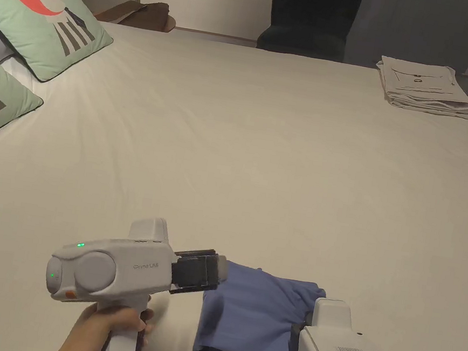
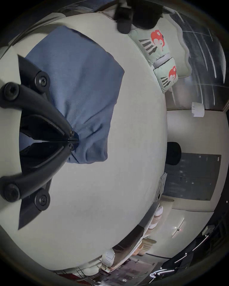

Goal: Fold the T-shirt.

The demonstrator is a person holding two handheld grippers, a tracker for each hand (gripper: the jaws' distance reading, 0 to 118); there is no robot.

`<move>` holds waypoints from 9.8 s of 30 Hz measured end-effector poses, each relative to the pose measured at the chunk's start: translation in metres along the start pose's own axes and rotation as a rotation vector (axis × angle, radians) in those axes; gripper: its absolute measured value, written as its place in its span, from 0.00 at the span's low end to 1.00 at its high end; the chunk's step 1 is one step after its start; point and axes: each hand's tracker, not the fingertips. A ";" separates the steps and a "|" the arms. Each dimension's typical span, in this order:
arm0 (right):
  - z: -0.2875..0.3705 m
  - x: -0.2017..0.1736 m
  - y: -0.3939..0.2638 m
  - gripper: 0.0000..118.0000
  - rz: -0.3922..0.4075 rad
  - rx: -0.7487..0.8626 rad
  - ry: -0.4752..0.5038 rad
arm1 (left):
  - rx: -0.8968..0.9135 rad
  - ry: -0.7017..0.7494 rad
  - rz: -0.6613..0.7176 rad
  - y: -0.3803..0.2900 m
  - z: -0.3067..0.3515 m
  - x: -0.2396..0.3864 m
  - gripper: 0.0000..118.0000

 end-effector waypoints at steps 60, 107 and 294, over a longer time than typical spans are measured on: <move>0.029 -0.171 0.159 0.00 0.077 0.415 0.164 | -0.108 0.480 -0.006 0.183 0.172 -0.303 0.13; 0.164 0.015 0.156 0.00 0.023 0.664 -0.059 | 0.965 0.370 -0.649 0.051 0.114 0.091 0.90; 0.184 0.044 0.149 0.97 -0.089 0.575 -0.135 | 0.963 0.346 -0.642 0.008 0.095 0.100 0.94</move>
